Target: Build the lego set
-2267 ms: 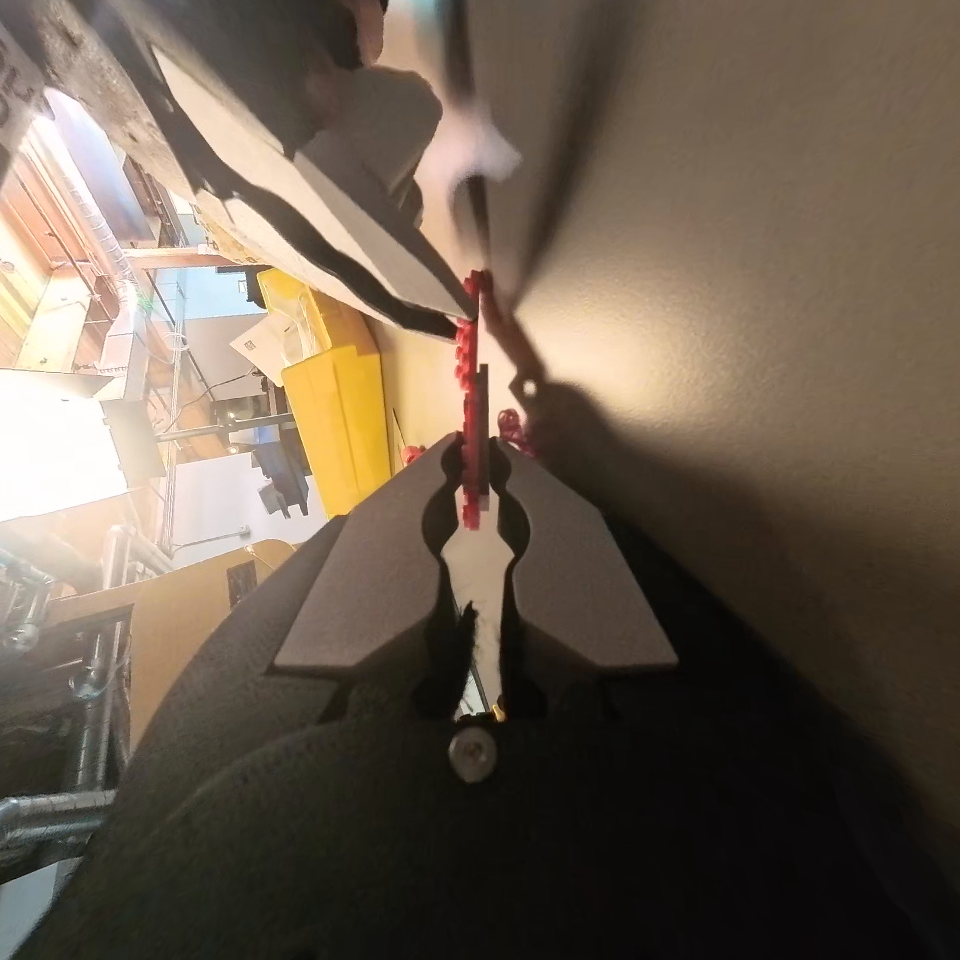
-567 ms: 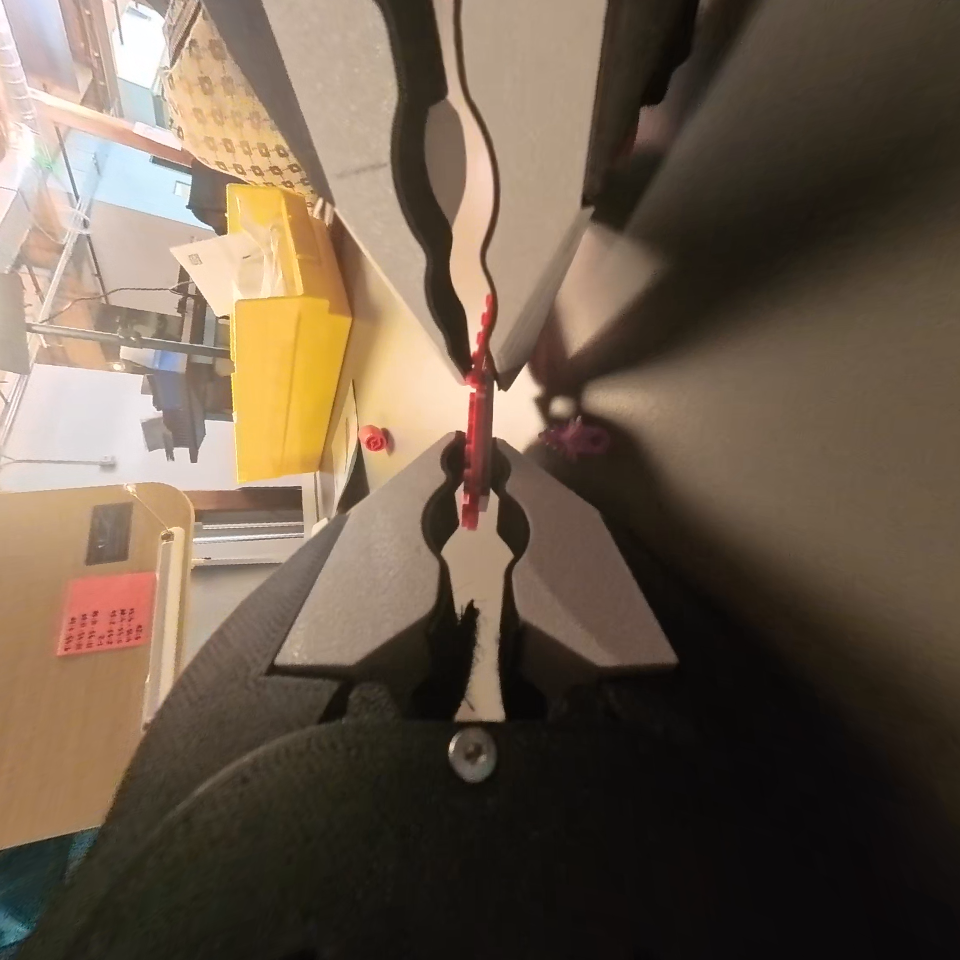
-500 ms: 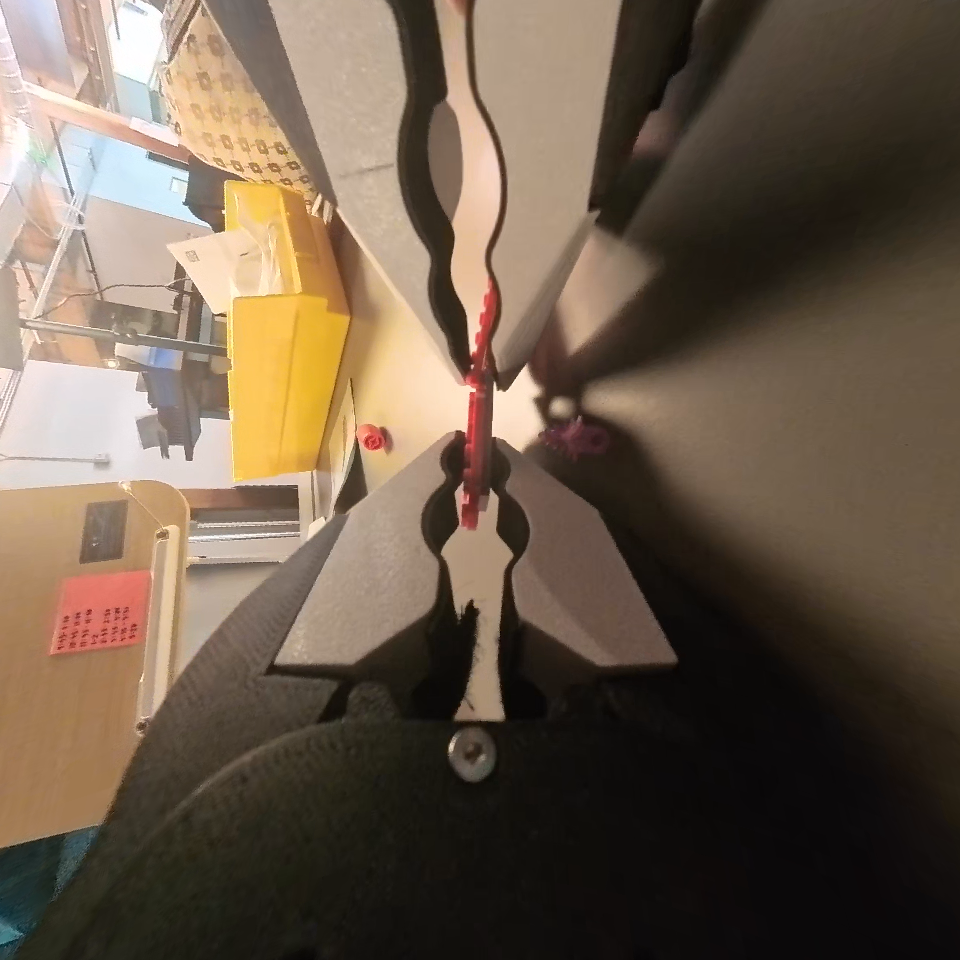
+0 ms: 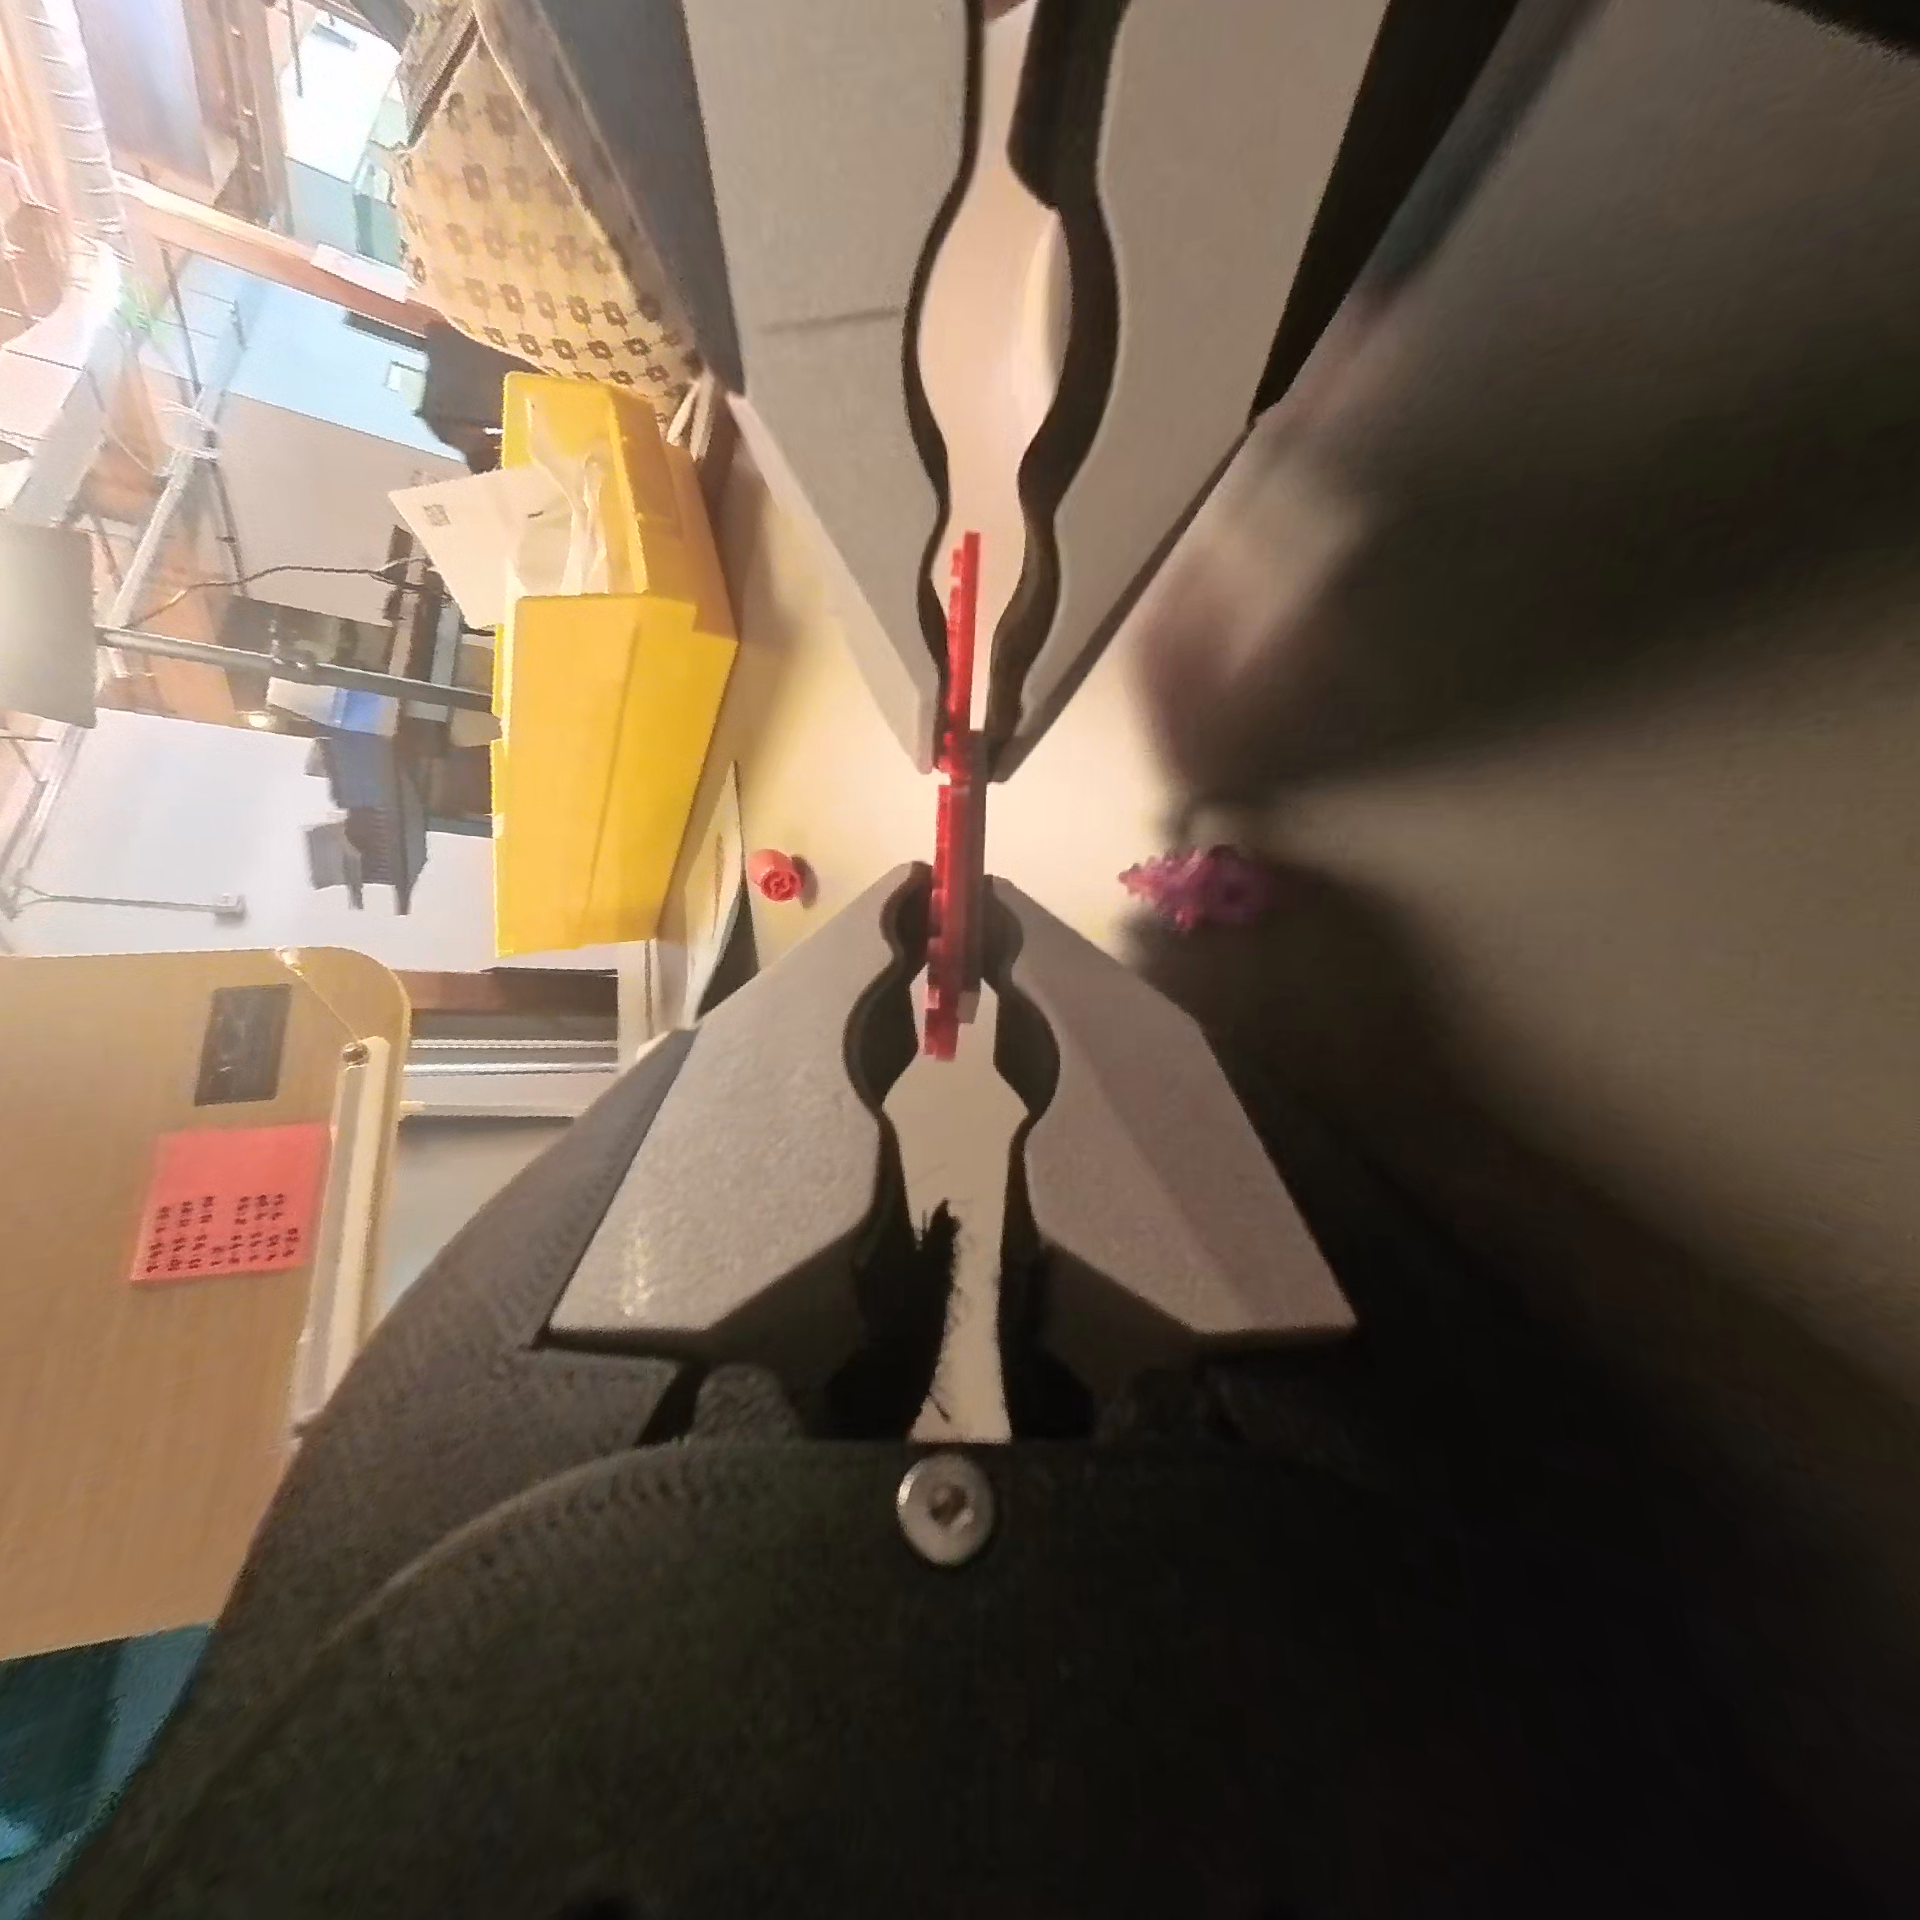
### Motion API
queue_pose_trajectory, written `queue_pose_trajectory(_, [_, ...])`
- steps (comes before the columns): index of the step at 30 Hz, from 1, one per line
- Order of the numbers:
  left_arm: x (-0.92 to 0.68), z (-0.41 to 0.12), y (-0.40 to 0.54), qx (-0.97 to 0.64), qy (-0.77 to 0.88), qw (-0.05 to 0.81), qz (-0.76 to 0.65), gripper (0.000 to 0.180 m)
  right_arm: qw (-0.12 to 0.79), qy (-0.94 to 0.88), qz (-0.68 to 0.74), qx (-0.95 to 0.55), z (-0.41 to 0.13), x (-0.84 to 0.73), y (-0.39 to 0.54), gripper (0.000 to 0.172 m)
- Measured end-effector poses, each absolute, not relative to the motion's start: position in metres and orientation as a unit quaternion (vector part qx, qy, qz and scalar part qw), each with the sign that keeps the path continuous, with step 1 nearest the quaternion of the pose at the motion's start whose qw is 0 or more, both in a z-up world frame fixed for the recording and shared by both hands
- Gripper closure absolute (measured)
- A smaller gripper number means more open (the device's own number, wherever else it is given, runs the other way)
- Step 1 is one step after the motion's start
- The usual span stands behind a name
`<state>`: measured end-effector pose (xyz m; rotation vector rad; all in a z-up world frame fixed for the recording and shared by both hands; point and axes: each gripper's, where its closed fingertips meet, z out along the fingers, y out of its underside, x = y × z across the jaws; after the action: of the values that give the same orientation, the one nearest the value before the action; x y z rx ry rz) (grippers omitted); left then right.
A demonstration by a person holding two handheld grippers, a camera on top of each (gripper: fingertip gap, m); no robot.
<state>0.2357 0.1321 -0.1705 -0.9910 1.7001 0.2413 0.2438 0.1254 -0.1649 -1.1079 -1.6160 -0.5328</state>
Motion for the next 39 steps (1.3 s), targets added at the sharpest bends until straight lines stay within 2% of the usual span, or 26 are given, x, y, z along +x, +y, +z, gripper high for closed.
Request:
queue_pose_trajectory(4, [0.232,-0.162,0.139,-0.403,0.704,0.568,0.142,0.174,0.557,-0.644,-0.193,-0.488,-0.159,0.241,0.133,0.166])
queue_pose_trajectory(7, [0.226,-0.154,0.146,-0.408,0.688,0.580,0.159,0.174,0.547,-0.630,-0.190,-0.517,-0.163,0.251,0.141,0.128])
queue_pose_trajectory(11, [0.218,-0.147,0.158,-0.412,0.665,0.591,0.196,0.174,0.627,-0.562,-0.103,-0.529,-0.141,0.266,0.137,0.114])
queue_pose_trajectory(15, [0.211,-0.149,0.169,-0.401,0.661,0.579,0.259,0.174,0.738,-0.350,-0.026,-0.577,-0.090,0.323,0.172,0.127])
queue_pose_trajectory(18, [0.210,-0.156,0.172,-0.380,0.674,0.559,0.298,0.174,0.761,-0.218,-0.016,-0.611,-0.067,0.362,0.223,0.132])
queue_pose_trajectory(22, [0.211,-0.158,0.174,-0.350,0.682,0.552,0.329,0.174,0.792,-0.129,0.021,-0.597,-0.055,0.361,0.285,0.147])
queue_pose_trajectory(26, [0.209,-0.144,0.175,-0.324,0.659,0.576,0.360,0.173,0.804,-0.111,0.023,-0.584,-0.053,0.340,0.336,0.150])
queue_pose_trajectory(31, [0.210,-0.103,0.163,-0.244,0.590,0.652,0.408,0.174,0.821,-0.122,0.046,-0.556,-0.045,0.325,0.361,0.152])
queue_pose_trajectory(39, [0.212,-0.106,0.161,-0.240,0.594,0.657,0.397,0.174,0.820,-0.122,0.120,-0.546,-0.042,0.321,0.365,0.156])
